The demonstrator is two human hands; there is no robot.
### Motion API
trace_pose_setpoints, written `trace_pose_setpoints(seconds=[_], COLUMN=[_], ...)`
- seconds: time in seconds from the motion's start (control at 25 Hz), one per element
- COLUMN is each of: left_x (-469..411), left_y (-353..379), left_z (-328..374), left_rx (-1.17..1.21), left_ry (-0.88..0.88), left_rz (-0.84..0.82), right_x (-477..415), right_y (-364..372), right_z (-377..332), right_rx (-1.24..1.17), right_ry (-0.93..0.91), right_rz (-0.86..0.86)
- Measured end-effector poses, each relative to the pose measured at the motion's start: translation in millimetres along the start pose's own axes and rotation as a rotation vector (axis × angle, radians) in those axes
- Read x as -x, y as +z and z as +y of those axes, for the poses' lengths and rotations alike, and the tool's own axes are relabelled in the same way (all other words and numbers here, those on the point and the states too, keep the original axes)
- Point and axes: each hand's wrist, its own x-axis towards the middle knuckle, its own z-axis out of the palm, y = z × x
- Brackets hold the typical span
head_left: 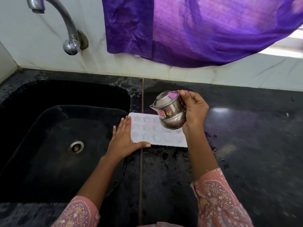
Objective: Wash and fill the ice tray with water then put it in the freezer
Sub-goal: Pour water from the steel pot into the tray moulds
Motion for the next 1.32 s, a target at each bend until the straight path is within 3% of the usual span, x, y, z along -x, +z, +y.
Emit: trace_pose_setpoints(seconds=[0.56, 1.32], left_x=[-5, -3], left_y=[2, 2], left_z=[-3, -3], left_rx=[-0.054, -0.072], left_ry=[-0.012, -0.004], left_rz=[0.004, -0.005], right_x=[-20, -23], right_y=[-92, -118], right_z=[-28, -30], right_rx=[0.131, 0.273], right_ry=[-0.115, -0.153], right_rz=[0.184, 0.136])
